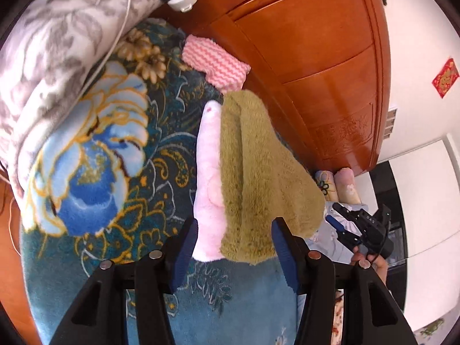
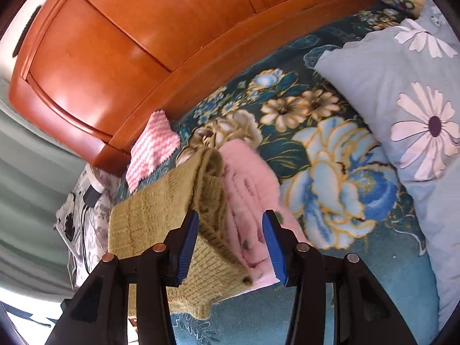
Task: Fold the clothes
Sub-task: 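Carry the sweater with both grippers toward the pink blanket by the headboard, then lower the sweater onto the pink blanket and open both grippers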
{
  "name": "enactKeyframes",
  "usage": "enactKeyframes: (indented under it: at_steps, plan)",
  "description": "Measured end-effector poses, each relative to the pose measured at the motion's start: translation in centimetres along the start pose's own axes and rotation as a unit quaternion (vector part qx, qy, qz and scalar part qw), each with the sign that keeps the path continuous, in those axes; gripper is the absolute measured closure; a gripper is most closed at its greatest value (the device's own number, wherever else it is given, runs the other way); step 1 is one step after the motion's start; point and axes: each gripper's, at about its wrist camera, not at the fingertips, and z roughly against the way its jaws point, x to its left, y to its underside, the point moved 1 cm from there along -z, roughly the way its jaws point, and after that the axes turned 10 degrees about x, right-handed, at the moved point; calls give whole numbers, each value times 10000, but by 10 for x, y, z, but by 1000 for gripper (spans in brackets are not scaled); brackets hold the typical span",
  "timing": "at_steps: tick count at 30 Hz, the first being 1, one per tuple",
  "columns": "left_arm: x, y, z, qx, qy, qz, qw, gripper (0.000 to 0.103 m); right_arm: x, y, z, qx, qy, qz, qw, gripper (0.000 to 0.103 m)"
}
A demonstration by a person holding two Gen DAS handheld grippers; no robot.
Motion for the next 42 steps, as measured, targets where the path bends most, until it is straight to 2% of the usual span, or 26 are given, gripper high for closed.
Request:
enactKeyframes:
  at_steps: [3, 6, 10, 12, 14, 17, 20, 23, 26, 28, 29, 31, 34, 35, 38, 42]
  plan:
    - [-44, -10, -10, -76, -277, -912, 9954, 45, 20, 12, 5, -78, 239, 243, 9994, 56]
    - [-78, -9, -31, -25, -533, -1734, 9834, 45, 57, 30, -5, -65, 319, 843, 9959, 56]
    - [-74, -1, -77, 441, -921, -1902, 9764, 45, 93, 56, -37, 89, 774, 1750, 9815, 56]
    - [-64, 3, -95, 595, -1144, -1877, 9737, 45, 93, 64, -56, 173, 1074, 1902, 9757, 56]
    - [-61, 7, -104, 625, -1267, -1950, 9706, 46, 81, 65, -72, 271, 1203, 1746, 9769, 56]
    - [-67, 7, -105, 646, -1371, -2007, 9679, 45, 61, 64, -85, 317, 1044, 1215, 9866, 56]
    - [-73, 10, -97, 645, -1435, -1910, 9689, 45, 58, 67, -81, 162, 997, 769, 9919, 55]
    - [-78, 23, -83, 640, -1574, -1772, 9694, 45, 69, 82, -69, 4, 1131, 645, 9915, 55]
    - [-81, 43, -71, 624, -1797, -1683, 9672, 38, 78, 111, -59, -129, 1217, 692, 9901, 55]
    - [-82, 58, -64, 574, -2001, -1659, 9639, 29, 77, 135, -59, -48, 1211, 576, 9910, 54]
    - [-82, 66, -61, 563, -2091, -1631, 9626, 21, 74, 147, -60, 23, 1163, 459, 9922, 50]
    - [-79, 79, -56, 603, -2090, -1483, 9647, 19, 64, 170, -64, 165, 1063, 106, 9941, 43]
    - [-77, 101, -44, 404, -2150, -1381, 9660, 10, 48, 201, -64, 291, 818, -442, 9952, 42]
    - [-77, 108, -41, 332, -2205, -1410, 9646, 1, 43, 211, -63, 298, 734, -609, 9950, 41]
    - [-81, 123, -37, 178, -2382, -1613, 9576, 0, 33, 232, -47, 128, 729, -855, 9936, 31]
    - [-87, 130, -39, 77, -2624, -1829, 9474, 0, 37, 246, -27, -151, 886, -758, 9931, 31]
